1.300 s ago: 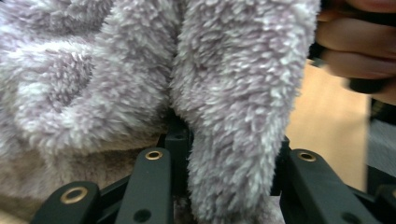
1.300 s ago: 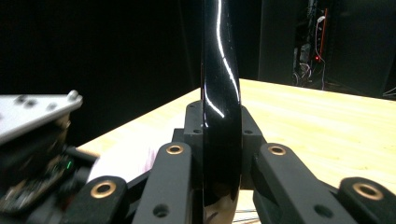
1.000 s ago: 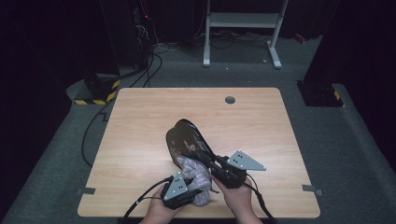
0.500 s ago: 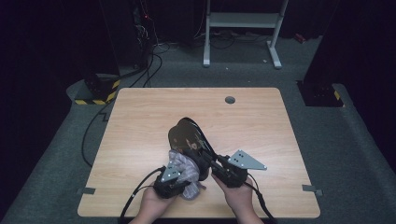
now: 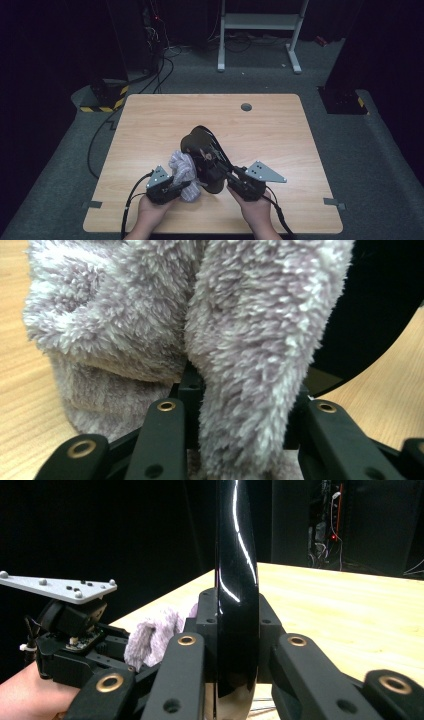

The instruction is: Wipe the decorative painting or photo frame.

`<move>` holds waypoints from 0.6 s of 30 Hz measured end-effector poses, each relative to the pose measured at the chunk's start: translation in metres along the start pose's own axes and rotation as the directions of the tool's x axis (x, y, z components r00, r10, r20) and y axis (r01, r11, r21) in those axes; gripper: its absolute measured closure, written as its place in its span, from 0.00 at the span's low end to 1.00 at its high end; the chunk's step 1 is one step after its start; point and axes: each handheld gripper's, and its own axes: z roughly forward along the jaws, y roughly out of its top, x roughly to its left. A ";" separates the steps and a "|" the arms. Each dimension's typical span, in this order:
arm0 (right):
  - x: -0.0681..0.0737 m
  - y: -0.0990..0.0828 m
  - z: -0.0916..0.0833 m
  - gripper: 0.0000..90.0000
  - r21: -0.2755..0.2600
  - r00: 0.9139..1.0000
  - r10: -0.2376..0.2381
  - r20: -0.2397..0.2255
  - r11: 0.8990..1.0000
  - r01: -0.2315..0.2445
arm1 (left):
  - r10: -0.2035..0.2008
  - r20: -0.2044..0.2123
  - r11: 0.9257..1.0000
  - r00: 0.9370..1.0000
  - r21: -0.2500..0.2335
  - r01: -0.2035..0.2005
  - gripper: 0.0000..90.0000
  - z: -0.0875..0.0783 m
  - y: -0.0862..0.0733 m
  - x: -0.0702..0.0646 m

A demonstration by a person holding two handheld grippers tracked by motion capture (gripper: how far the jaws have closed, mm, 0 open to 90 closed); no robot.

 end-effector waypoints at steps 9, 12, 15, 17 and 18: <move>-0.001 -0.003 0.000 0.72 0.012 1.000 0.007 0.002 1.000 -0.007 | 0.007 0.006 0.998 1.000 -0.069 -0.007 0.73 -0.010 0.005 0.000; -0.004 -0.006 -0.001 0.65 0.027 1.000 0.016 0.005 1.000 -0.016 | 0.003 0.002 0.996 1.000 -0.085 -0.003 0.73 -0.013 0.006 0.002; -0.005 -0.012 0.002 0.57 0.054 1.000 0.011 0.007 0.998 -0.011 | -0.001 -0.008 0.995 1.000 -0.103 0.001 0.73 -0.018 0.008 0.006; -0.005 -0.016 0.006 0.56 0.082 1.000 0.004 0.009 0.997 -0.005 | -0.009 -0.016 0.994 1.000 -0.113 0.007 0.73 -0.022 0.009 0.009; -0.004 -0.018 0.008 0.56 0.090 1.000 -0.001 0.012 0.996 0.000 | -0.016 -0.019 0.992 1.000 -0.123 0.014 0.73 -0.025 0.010 0.012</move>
